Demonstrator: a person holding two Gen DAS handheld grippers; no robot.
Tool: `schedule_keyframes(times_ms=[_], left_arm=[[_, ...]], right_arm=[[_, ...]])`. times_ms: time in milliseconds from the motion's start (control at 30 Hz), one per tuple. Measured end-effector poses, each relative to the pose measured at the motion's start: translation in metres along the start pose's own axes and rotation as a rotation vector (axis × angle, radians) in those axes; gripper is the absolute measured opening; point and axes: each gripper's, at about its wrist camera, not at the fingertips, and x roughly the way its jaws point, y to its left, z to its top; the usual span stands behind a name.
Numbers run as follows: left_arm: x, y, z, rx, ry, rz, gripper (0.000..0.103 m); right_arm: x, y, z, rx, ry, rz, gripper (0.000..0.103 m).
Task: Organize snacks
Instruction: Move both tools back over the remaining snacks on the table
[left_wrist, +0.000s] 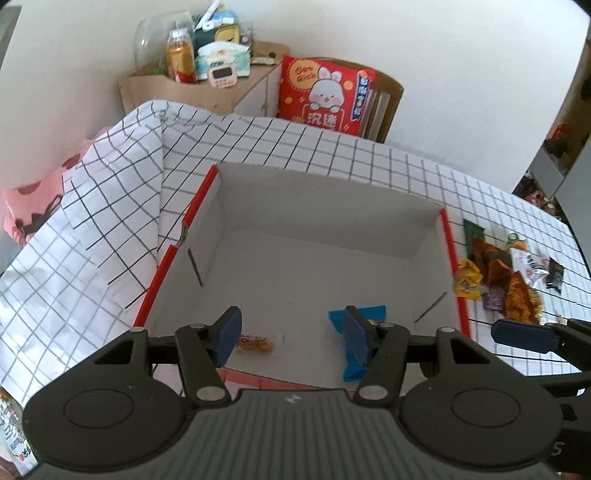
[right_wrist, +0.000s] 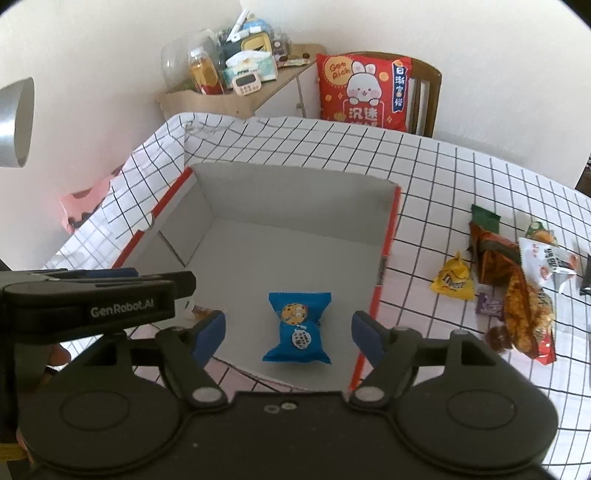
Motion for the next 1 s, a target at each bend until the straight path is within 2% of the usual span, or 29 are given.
schedule_keyframes(times_ms=[367, 467, 533, 667, 733, 1000], left_arm=[[-0.030, -0.038, -0.008, 0.047, -0.063, -0.052, 0.064], [-0.035, -0.055, -0.013, 0.077, -0.070, -0.067, 0.064], [-0.037, -0.067, -0.017, 0.096, -0.074, -0.080, 0.066], [-0.040, -0.091, -0.023, 0.126, -0.093, -0.121, 0.068], [-0.041, -0.104, -0.026, 0.141, -0.099, -0.143, 0.073], [-0.033, -0.155, -0.034, 0.172, -0.097, -0.202, 0.074]], right_arm=[[-0.049, -0.031, -0.017, 0.033, -0.086, 0.014, 0.084], [-0.064, -0.048, -0.025, 0.059, -0.129, 0.009, 0.094], [-0.074, -0.061, -0.028, 0.087, -0.156, 0.011, 0.094], [-0.094, -0.090, -0.036, 0.130, -0.200, -0.008, 0.098], [-0.101, -0.103, -0.041, 0.138, -0.219, -0.024, 0.101], [-0.118, -0.159, -0.063, 0.174, -0.257, -0.096, 0.102]])
